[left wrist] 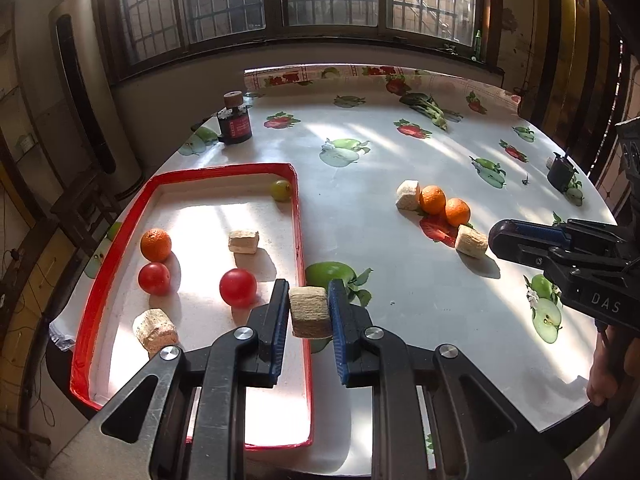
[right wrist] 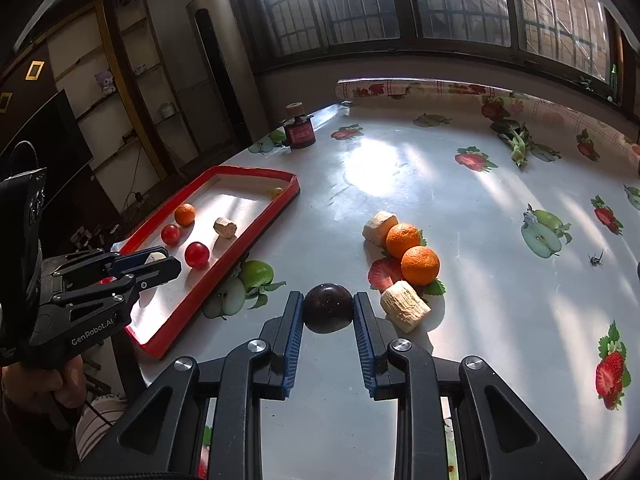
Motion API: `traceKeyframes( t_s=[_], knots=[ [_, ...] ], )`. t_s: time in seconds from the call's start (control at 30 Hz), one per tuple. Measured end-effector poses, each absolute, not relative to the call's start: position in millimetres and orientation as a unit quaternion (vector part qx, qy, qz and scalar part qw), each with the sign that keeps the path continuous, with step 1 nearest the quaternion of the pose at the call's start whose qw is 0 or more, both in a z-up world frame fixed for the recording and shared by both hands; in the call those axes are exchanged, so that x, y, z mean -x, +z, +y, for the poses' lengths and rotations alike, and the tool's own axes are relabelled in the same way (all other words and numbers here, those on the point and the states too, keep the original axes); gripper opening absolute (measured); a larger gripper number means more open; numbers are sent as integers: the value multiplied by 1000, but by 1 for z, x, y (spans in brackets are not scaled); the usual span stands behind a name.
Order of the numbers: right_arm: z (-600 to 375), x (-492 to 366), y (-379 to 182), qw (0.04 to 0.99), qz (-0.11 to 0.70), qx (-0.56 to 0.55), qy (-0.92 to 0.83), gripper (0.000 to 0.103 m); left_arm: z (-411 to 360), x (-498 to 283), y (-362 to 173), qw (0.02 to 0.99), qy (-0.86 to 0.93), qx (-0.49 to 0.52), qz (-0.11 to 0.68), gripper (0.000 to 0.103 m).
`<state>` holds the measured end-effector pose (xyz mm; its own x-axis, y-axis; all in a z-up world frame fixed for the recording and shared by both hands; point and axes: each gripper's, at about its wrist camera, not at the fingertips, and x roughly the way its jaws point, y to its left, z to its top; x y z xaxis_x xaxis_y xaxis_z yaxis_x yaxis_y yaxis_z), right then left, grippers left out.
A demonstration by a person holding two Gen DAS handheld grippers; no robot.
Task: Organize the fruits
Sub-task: 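Carry the beige block with the left tool while the right tool carries the plum over the tray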
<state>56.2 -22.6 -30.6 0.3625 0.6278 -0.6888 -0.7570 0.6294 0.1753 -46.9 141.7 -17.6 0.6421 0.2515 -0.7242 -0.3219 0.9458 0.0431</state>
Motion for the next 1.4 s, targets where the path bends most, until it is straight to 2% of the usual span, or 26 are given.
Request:
traceKeyframes(
  t_s=[0.83, 1.4],
  knots=[
    [54, -20, -20, 788, 360, 113, 487, 25, 208, 90, -15, 895, 235, 76, 372, 17],
    [110, -34, -33, 765, 376, 117, 510, 25, 263, 117, -25, 879, 262, 137, 375, 17]
  ],
)
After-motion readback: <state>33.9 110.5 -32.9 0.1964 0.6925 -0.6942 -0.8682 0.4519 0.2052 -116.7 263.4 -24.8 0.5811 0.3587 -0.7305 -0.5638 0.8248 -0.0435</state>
